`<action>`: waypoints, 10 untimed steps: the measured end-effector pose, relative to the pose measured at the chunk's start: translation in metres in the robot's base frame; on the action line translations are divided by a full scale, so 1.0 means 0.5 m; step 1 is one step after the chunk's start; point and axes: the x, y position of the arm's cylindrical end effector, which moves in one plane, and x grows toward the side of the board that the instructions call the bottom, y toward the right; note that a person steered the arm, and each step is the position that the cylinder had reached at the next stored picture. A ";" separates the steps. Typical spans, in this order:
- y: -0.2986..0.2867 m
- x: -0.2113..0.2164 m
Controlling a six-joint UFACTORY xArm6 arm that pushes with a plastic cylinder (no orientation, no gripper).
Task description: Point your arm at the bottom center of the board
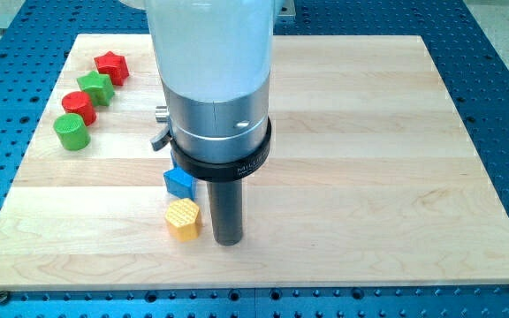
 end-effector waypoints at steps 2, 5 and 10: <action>-0.002 -0.008; -0.023 -0.037; 0.008 -0.022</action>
